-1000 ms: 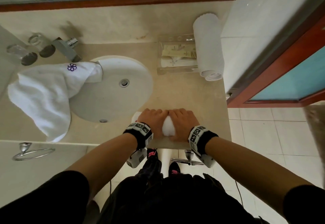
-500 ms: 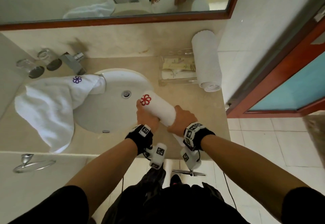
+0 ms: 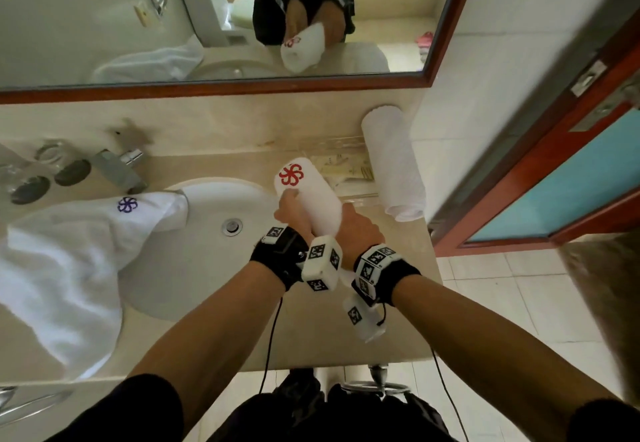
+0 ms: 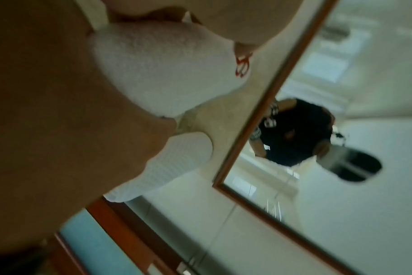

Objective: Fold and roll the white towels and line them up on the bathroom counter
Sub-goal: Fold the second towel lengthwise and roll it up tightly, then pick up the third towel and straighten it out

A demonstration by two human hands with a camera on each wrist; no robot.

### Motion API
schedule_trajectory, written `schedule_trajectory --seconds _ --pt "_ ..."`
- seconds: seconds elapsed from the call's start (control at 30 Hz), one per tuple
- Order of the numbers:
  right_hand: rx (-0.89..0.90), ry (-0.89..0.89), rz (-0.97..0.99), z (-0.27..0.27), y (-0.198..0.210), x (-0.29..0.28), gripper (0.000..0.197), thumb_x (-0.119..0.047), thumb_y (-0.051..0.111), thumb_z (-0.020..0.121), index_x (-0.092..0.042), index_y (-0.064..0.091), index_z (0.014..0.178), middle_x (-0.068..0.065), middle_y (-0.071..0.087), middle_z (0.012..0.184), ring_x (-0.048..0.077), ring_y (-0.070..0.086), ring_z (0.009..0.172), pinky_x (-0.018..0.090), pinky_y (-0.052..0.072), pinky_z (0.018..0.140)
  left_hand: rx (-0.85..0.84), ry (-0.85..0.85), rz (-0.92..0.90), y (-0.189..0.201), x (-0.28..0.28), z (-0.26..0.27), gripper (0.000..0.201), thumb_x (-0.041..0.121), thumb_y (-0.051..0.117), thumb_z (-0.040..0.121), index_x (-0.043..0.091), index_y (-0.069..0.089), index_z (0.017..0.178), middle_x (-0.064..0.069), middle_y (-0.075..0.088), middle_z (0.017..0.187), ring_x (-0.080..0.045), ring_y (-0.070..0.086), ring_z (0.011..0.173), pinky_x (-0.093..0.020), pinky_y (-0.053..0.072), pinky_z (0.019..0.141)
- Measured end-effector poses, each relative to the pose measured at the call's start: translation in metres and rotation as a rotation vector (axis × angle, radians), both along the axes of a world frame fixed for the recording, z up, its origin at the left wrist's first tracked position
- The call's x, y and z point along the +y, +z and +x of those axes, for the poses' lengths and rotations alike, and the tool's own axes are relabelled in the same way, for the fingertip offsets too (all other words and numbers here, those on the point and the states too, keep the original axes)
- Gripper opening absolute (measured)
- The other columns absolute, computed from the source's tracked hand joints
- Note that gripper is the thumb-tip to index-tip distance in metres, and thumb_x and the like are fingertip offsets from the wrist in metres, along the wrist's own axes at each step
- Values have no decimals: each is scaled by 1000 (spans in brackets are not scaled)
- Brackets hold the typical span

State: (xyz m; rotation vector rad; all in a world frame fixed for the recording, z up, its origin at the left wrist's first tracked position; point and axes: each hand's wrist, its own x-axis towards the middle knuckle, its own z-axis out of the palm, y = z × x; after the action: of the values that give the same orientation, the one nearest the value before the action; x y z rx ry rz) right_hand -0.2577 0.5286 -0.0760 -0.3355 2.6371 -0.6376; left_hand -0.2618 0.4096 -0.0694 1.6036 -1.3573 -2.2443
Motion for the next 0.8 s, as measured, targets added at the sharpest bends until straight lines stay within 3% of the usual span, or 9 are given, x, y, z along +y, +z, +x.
schedule_trajectory --seconds 0.1,0.2,0.23,0.33,0.43,0.53,0.6,0.67,0.8 --pt "49 13 -21 -19 7 -5 61 -54 68 73 -20 38 113 3 62 100 28 63 89 40 53 76 29 -58 -28 10 3 -26 86 41 80 74 12 31 139 -10 52 127 -34 55 112 -47 48 88" --pt "87 2 -49 -31 16 -7 59 -46 68 77 -18 37 119 1 62 97 25 63 86 37 50 72 99 -239 -54 11 -6 -46 56 31 79 78 11 48 119 -5 62 106 -22 60 84 -33 48 66" --pt "91 -22 -84 -34 17 -7 62 -44 69 78 -16 38 123 0 59 98 22 60 86 36 49 73 123 -289 -34 9 -10 -56 45 30 80 76 10 56 109 -7 66 105 -22 62 82 -34 50 67" --pt "50 -181 -345 -43 15 -3 73 -41 79 71 -19 41 130 -2 55 106 15 52 90 34 47 78 176 -402 54 7 -16 -78 60 38 83 58 11 64 108 -16 68 114 -34 65 99 -50 53 89" --pt "-111 -397 -617 -56 0 -1 84 -33 90 59 -22 43 128 -2 53 115 15 55 100 32 48 79 252 -460 153 5 -20 -94 49 32 73 76 6 60 116 -19 68 101 -35 65 90 -46 55 79" --pt "-395 -614 -836 -61 -19 -6 99 -37 95 46 -21 46 132 7 59 123 29 61 109 51 57 81 298 -538 158 2 -23 -112 29 26 68 84 7 62 105 -17 68 91 -34 66 83 -42 56 71" --pt "-577 -718 -1009 -61 -30 -11 100 -32 94 43 -20 50 132 14 62 124 37 63 108 62 55 77 271 -592 182 -1 -22 -120 25 24 67 86 8 63 104 -17 69 89 -33 67 80 -41 57 69" --pt "-606 -803 -1106 -64 -37 -16 95 -24 90 45 -13 52 131 19 63 122 40 63 107 62 54 78 234 -607 202 -6 -22 -128 23 25 68 85 9 63 101 -16 70 87 -32 67 77 -40 57 68" --pt "-544 -1012 -1204 -71 -47 -24 102 -29 92 44 -7 45 133 19 61 124 39 64 107 60 55 80 195 -585 177 -18 -21 -141 22 24 69 84 11 62 100 -10 72 76 -29 68 71 -37 57 61"
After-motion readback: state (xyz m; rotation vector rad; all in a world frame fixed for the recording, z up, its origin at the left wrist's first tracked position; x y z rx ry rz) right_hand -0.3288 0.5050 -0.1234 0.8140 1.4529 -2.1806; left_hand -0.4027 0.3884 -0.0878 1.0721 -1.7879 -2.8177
